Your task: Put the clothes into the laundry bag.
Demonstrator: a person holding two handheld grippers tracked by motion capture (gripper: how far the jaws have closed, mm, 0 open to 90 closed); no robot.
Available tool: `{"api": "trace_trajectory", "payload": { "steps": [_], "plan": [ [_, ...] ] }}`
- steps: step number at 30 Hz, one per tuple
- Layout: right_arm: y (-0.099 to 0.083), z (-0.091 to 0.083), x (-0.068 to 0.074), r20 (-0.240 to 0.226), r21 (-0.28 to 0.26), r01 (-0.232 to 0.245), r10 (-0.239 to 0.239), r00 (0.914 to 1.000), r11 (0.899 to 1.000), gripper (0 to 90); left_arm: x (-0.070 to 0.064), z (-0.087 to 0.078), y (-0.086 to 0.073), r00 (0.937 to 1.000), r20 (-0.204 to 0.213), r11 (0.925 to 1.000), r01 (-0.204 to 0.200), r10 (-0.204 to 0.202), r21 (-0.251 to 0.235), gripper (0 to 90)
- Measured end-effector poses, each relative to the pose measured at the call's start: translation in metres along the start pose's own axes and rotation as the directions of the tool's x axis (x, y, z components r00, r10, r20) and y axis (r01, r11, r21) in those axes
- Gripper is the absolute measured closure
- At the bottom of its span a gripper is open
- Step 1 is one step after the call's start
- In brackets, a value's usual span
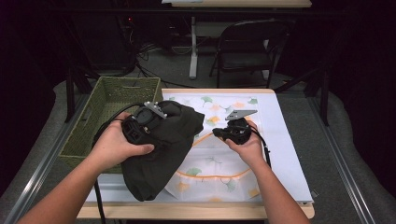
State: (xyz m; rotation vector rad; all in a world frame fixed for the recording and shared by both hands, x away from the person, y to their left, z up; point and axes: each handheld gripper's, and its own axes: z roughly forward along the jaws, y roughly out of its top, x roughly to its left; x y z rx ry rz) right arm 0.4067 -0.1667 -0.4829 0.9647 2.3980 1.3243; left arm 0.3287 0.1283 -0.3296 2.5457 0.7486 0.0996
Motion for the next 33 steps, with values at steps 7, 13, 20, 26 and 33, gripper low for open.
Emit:
{"api": "trace_trajectory", "payload": {
  "steps": [7,13,20,26,33],
  "plan": [
    [0.000,0.000,0.000,-0.001,0.000,-0.009,0.009,1.0000,1.000,88.9,-0.005,-0.002,0.001,0.9999,0.015,0.9997,-0.008,0.008,-0.023,61.1],
    [0.000,0.000,-0.001,-0.001,0.001,-0.008,0.008,1.0000,1.000,88.9,-0.010,-0.002,0.001,0.9989,0.044,0.9993,-0.016,0.017,-0.035,61.1],
    [0.000,0.000,-0.001,-0.002,0.000,-0.005,0.005,1.0000,1.000,88.9,-0.017,0.001,0.004,0.9987,0.028,0.9987,-0.043,0.044,-0.028,61.1],
    [-0.001,0.000,-0.001,-0.003,0.000,-0.005,0.005,1.0000,1.000,88.9,-0.025,0.004,0.004,0.9968,0.053,0.9973,-0.057,0.059,-0.047,61.1],
    [-0.001,-0.001,-0.002,-0.007,-0.004,-0.015,0.015,0.9999,1.000,88.9,-0.026,0.018,-0.002,0.9964,0.055,0.9969,-0.062,0.065,-0.048,61.2]
  ]
}}
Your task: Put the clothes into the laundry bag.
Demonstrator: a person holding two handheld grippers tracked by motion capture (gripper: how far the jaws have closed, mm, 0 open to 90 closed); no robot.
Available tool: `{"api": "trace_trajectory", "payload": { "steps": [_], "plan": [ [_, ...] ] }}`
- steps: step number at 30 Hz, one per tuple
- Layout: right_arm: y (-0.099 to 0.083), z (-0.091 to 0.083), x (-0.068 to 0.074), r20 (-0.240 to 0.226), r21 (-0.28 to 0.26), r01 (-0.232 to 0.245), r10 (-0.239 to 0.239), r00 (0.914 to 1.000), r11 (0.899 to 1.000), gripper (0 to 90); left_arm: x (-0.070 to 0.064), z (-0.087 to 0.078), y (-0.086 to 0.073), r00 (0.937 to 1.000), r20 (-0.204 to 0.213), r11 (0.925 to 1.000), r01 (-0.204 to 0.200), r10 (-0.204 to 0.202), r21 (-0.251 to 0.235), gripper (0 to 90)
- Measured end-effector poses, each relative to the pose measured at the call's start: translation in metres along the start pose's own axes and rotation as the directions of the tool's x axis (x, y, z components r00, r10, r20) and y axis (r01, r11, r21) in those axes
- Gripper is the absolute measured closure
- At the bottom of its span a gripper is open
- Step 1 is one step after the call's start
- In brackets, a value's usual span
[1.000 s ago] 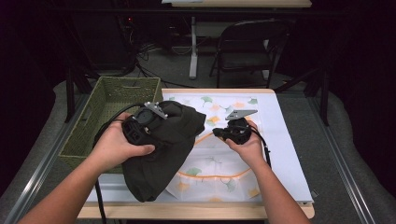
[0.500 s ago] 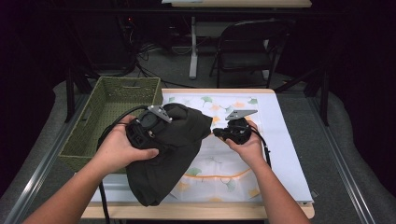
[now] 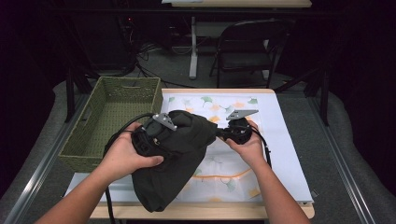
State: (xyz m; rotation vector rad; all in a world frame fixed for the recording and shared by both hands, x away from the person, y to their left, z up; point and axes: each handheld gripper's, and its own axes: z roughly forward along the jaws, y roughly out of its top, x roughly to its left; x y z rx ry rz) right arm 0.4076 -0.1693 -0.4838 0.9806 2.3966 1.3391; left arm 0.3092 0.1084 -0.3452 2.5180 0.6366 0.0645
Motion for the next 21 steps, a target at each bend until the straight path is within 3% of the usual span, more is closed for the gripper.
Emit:
{"api": "trace_trajectory", "payload": {
  "steps": [21],
  "plan": [
    [0.002,-0.002,0.002,-0.002,-0.011,0.001,-0.001,1.0000,1.000,88.9,0.000,0.048,-0.012,0.9999,0.010,0.9996,0.012,-0.012,0.025,60.9]
  ]
}}
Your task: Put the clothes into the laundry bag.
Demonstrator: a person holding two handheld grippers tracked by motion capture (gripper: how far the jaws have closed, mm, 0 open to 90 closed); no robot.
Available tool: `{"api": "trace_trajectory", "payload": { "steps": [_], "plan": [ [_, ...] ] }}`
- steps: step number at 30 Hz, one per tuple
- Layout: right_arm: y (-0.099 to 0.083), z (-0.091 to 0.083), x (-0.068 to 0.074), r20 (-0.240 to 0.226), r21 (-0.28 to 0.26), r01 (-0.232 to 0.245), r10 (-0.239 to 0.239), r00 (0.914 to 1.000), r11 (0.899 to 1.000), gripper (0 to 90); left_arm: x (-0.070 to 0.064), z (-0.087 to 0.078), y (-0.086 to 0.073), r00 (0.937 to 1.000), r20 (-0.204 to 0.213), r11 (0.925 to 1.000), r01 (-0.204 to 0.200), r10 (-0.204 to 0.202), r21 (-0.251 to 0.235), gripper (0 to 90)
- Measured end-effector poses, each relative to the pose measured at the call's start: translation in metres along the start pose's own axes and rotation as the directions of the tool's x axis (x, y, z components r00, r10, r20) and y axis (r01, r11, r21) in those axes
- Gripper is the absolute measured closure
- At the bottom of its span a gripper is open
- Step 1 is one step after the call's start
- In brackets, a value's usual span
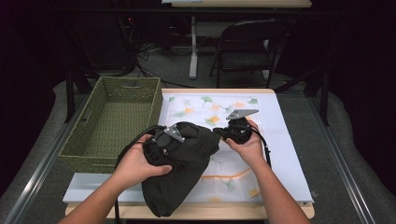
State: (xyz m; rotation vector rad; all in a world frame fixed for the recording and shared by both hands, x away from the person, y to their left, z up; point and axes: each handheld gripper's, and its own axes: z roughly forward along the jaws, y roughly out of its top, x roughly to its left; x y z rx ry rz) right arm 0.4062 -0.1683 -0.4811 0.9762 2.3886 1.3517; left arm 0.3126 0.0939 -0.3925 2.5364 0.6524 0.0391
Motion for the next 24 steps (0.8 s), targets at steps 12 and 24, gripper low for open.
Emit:
{"api": "trace_trajectory", "payload": {
  "steps": [12,24],
  "plan": [
    [0.000,-0.001,0.000,-0.005,-0.005,0.000,0.000,1.0000,1.000,89.0,-0.001,0.021,-0.003,1.0000,0.007,0.9998,0.005,-0.005,0.020,60.8],
    [0.002,-0.002,0.003,-0.010,-0.013,0.007,-0.007,0.9999,1.000,89.1,0.004,0.042,-0.008,0.9998,0.002,0.9992,0.021,-0.021,0.035,60.5]
  ]
}}
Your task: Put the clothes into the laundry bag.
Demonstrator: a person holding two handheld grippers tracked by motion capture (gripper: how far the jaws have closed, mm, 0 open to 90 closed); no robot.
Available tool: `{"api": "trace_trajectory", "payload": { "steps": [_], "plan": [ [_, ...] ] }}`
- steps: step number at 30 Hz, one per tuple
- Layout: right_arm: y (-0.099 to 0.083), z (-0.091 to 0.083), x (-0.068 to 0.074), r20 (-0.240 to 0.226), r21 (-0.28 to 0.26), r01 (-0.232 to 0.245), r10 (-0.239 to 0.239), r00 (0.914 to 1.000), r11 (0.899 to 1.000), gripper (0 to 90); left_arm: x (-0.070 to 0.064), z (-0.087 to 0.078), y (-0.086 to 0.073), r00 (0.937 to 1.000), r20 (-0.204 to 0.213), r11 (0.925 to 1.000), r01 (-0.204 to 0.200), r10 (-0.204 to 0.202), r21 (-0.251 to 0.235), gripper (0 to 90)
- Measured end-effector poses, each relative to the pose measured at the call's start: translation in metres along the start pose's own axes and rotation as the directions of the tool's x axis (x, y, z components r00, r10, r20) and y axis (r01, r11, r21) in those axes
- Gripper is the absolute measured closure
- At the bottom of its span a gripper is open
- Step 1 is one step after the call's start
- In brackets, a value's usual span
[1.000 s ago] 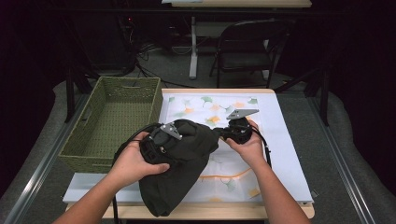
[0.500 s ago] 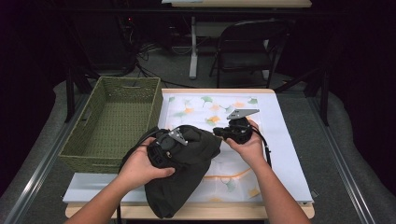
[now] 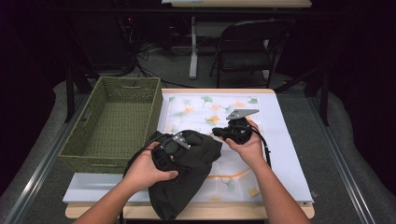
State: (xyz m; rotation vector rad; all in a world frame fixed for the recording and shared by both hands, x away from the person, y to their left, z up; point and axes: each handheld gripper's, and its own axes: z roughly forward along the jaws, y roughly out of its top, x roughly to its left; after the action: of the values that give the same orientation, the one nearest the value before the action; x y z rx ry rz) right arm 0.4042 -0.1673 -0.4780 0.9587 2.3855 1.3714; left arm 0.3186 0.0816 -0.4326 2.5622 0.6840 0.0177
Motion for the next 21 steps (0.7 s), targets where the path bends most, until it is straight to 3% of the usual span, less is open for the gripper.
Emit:
{"api": "trace_trajectory", "payload": {
  "steps": [17,21],
  "plan": [
    [0.007,-0.005,0.011,-0.024,-0.011,0.012,-0.012,0.9996,1.000,89.6,0.003,0.027,0.001,0.9995,-0.030,0.9998,0.008,-0.007,0.018,60.3],
    [0.008,-0.007,0.012,-0.027,-0.016,0.010,-0.011,0.9996,1.000,89.8,0.004,0.033,0.000,0.9997,-0.021,0.9998,0.015,-0.014,0.015,60.0]
  ]
}}
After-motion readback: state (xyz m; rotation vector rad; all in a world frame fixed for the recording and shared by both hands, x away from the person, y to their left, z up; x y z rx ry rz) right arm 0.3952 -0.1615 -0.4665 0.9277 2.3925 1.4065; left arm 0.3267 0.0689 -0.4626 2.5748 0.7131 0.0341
